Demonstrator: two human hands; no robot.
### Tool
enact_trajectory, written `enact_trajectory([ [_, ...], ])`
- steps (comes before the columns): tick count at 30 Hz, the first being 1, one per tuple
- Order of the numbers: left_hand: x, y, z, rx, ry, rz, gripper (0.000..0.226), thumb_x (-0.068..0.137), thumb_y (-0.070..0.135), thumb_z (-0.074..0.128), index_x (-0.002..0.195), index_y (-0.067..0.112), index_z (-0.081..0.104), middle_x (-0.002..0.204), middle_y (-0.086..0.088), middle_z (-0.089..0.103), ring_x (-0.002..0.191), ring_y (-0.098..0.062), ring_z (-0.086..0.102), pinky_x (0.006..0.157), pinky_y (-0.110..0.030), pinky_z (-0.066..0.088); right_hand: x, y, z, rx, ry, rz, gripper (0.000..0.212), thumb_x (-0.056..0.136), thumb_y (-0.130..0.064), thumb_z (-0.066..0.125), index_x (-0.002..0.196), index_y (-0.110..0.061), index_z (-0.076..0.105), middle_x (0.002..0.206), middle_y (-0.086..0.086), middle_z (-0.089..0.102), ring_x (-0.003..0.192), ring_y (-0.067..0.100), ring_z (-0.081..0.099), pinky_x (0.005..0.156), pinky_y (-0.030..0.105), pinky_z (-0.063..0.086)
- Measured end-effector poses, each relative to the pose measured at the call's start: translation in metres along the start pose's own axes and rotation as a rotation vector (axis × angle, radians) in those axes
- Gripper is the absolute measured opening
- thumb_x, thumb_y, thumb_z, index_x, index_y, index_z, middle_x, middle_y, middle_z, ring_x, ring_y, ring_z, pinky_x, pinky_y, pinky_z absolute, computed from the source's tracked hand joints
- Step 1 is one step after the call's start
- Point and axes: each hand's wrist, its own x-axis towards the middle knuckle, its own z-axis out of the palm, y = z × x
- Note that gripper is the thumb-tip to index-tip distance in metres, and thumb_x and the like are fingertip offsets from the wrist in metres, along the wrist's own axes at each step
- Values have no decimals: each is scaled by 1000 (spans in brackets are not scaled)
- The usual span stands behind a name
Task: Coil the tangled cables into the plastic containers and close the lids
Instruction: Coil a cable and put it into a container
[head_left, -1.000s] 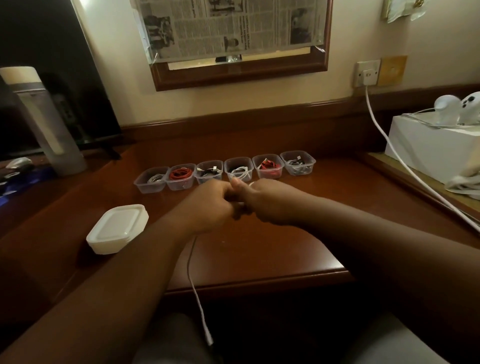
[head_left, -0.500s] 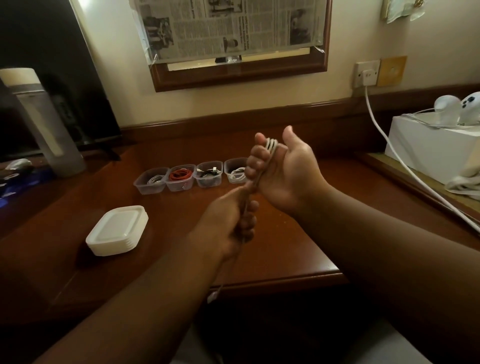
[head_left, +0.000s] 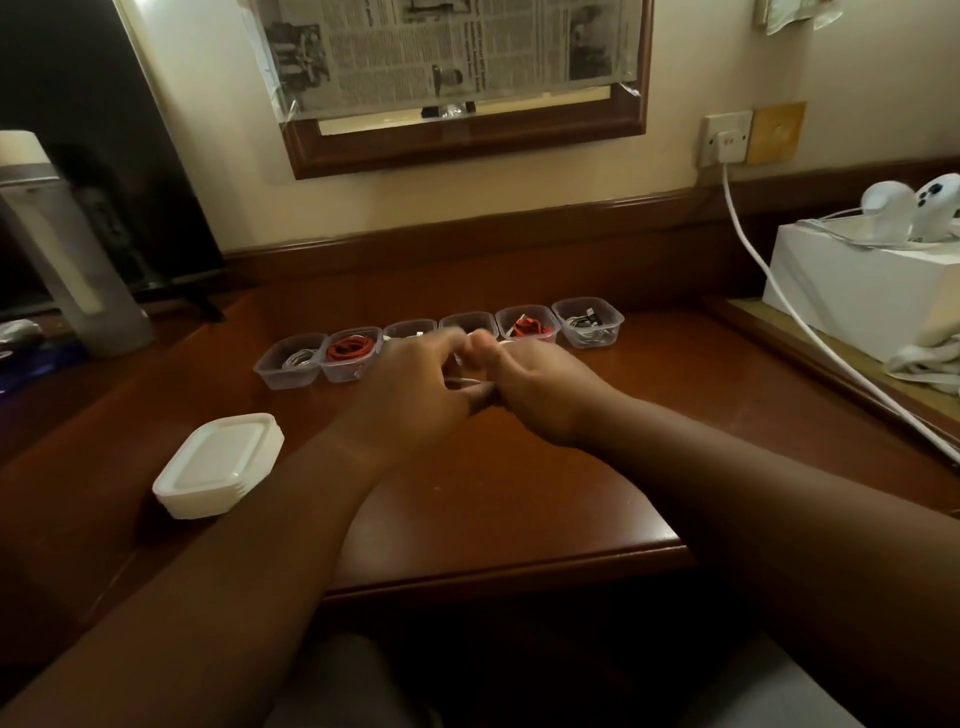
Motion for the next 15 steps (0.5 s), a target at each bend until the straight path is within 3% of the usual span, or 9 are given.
enact_trajectory([
  [3,1,-5,8,-196,-61,31,42,86,36,72,125,26,58,74,4,63,62,-8,59,57,-21,50,-2,5,-7,401,-186,110,71,103,-58,18,72,-5,54,53,0,43,45,15,36,48,29,34],
  [6,4,-12,22,-334,-114,56,20,89,41,66,108,38,61,69,3,63,57,-10,56,53,-22,47,0,15,-9,494,-263,90,69,105,-52,21,75,0,55,51,2,41,44,17,36,46,28,35],
  [10,9,-20,45,-237,24,159,11,95,31,65,102,24,61,76,8,63,68,-8,62,58,-15,46,11,33,0,459,-91,77,65,107,-40,29,57,-6,51,46,9,44,39,23,39,44,28,37],
  [13,19,-27,63,-190,97,155,13,96,29,62,91,17,58,74,17,53,69,5,56,60,-8,41,23,50,12,489,96,89,60,107,-32,33,65,4,56,49,14,44,39,21,38,41,27,34],
  [15,28,-31,74,-201,105,123,21,98,28,60,82,16,52,68,16,47,63,4,51,57,-8,38,31,58,15,545,211,86,55,107,-28,34,69,5,56,52,15,43,41,21,36,41,28,32],
])
